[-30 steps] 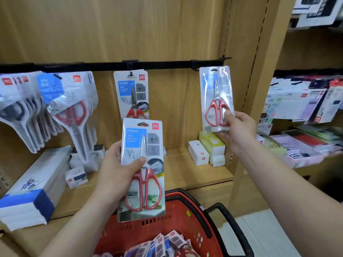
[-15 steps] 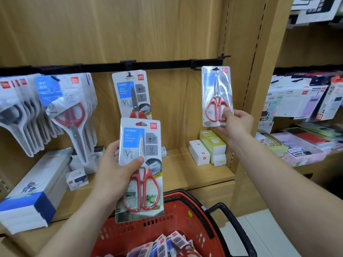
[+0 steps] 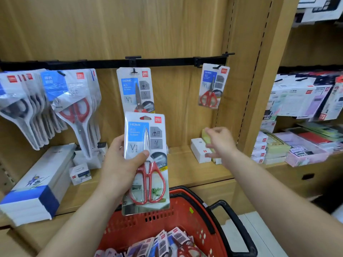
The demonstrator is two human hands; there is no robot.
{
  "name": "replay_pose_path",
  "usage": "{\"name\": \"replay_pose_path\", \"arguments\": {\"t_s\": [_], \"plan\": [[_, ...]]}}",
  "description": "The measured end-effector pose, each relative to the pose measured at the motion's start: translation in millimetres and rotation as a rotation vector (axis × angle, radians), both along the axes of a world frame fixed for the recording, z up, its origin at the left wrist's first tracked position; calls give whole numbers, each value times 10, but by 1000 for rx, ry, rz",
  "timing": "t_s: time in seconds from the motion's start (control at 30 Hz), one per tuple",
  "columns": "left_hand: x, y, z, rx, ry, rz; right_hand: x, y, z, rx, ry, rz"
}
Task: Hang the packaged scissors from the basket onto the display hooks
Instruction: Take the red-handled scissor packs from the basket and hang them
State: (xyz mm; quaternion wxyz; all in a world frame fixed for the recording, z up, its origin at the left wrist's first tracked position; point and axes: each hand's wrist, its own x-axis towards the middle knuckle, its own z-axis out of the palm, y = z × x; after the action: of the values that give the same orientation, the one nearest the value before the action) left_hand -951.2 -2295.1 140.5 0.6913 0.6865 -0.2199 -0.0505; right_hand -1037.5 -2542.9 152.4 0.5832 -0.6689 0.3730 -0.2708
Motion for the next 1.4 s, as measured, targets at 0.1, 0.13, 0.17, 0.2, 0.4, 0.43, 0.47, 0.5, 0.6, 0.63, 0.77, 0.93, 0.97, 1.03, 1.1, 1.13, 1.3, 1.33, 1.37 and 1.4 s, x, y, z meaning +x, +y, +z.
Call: {"name": "replay_pose_path", "arguments": {"t_s": [0.1,0.13,0.17,0.2,0.4,0.43,0.47,0.5,0.6,0.63,0.77,0.93,0.97,1.03,1.1,1.13,1.3,1.33,1.37,1.4], "plan": [[1,24,-19,3,-34,16,-226,642,-109,12,-38,402],[-2,32,-27,4,-48,20,-281,839,-138,20,-50,506],[-5,43,-37,0,-57,24,-313,1008,-163,21,-71,573],[-8,58,-45,-11,-58,27,-322,1145,-192,11,-95,601],[-14,258,30,-12,-124,-4,-159,1454,-156,-72,-182,493],[7,303,57,4,-146,-12,-124,1450,-115,-104,-193,472],[41,359,83,26,-166,-14,-72,1435,-65,-131,-217,446],[73,420,109,59,-185,-6,-23,1416,6,-144,-247,418],[145,602,151,190,-242,43,166,1300,240,-155,-296,357],[155,658,163,222,-262,55,231,1263,325,-164,-296,350],[200,828,189,290,-321,96,521,1146,545,-181,-275,351],[307,999,175,382,-382,114,769,1135,517,-173,-283,318],[331,1022,173,407,-391,111,788,1140,486,-178,-274,303],[375,1056,167,462,-412,110,836,1139,416,-224,-272,262],[411,1083,150,510,-426,109,897,1129,388,-275,-304,213],[429,1096,133,530,-434,108,932,1120,399,-290,-322,186],[473,1126,17,603,-451,93,1140,1083,425,-474,-196,166],[474,1135,-11,616,-450,91,1174,1077,374,-502,-125,166],[471,1148,-40,629,-447,89,1184,1085,309,-509,-45,170],[464,1166,-77,644,-441,85,1175,1096,224,-507,24,177]]}}
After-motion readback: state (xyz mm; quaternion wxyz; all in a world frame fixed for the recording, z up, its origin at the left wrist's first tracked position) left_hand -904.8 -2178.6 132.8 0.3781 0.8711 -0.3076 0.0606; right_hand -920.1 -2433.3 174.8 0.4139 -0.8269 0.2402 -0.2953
